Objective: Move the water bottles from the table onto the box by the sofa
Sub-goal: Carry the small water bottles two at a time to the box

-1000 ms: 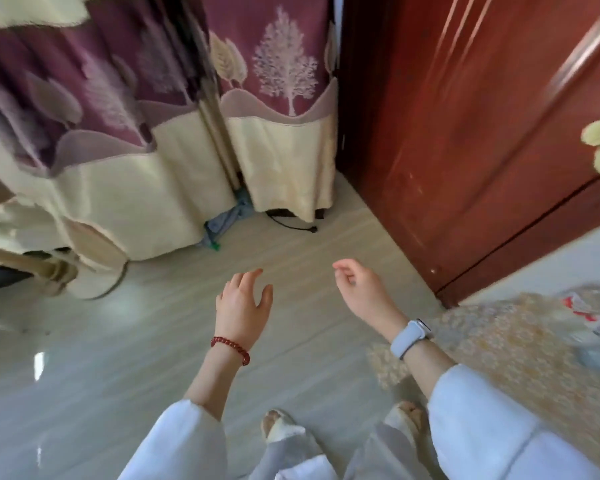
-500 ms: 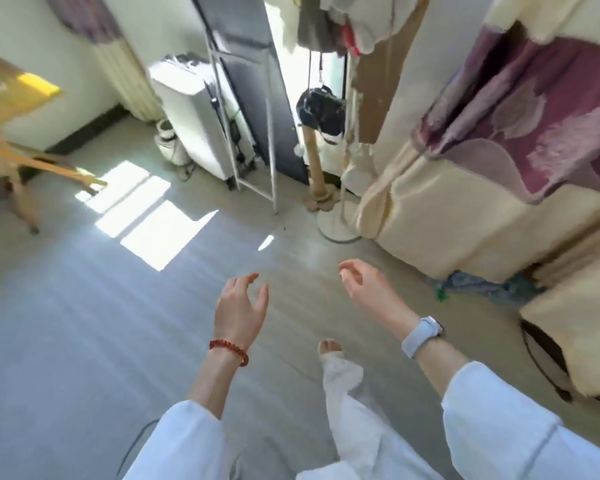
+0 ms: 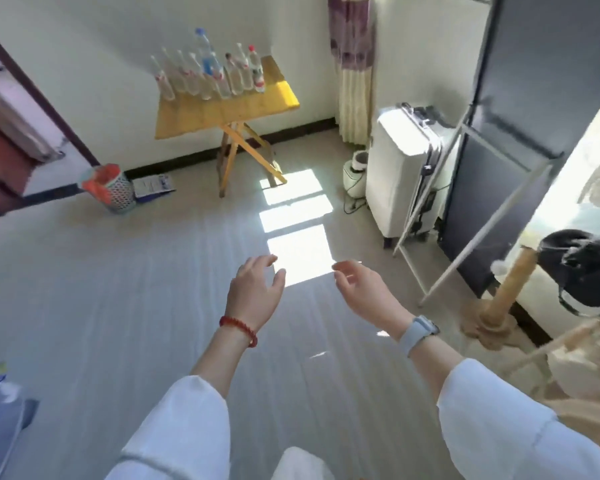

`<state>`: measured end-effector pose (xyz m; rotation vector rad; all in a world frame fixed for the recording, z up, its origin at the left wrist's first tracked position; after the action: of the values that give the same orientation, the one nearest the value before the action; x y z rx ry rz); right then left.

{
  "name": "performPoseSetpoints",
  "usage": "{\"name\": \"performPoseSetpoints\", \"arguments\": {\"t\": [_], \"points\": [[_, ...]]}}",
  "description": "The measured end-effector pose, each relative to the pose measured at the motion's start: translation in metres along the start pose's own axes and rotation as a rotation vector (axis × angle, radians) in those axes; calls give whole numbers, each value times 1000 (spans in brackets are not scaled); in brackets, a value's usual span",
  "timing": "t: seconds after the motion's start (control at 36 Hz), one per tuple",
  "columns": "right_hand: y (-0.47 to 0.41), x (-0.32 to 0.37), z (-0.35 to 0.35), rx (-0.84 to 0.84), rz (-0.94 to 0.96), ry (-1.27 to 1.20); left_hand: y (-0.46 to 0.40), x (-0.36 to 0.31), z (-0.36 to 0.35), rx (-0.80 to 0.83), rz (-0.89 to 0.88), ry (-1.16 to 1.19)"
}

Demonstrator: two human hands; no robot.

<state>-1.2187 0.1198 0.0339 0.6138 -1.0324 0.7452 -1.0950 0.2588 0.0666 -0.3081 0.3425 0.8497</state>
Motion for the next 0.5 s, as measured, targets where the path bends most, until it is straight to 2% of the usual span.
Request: {"name": "performPoseSetpoints", "arguments": {"t": [0.31,0.5], "points": [[-242,65,-94,190,107,26,-195,142,11,-97,244,5],[-423,128,-148,204,147,53,-366,221,48,-149,296,5]]}}
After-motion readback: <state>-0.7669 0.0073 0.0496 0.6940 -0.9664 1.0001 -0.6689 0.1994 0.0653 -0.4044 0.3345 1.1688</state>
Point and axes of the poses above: each hand's wrist, its own y-axis away from the middle knuckle, its own z-axis out of the back of the hand, x = y × z, the point moved 10 cm from there along -y, towards the middle knuckle, and after that the axes turned 14 degrees about -y, right-handed, at the moved point
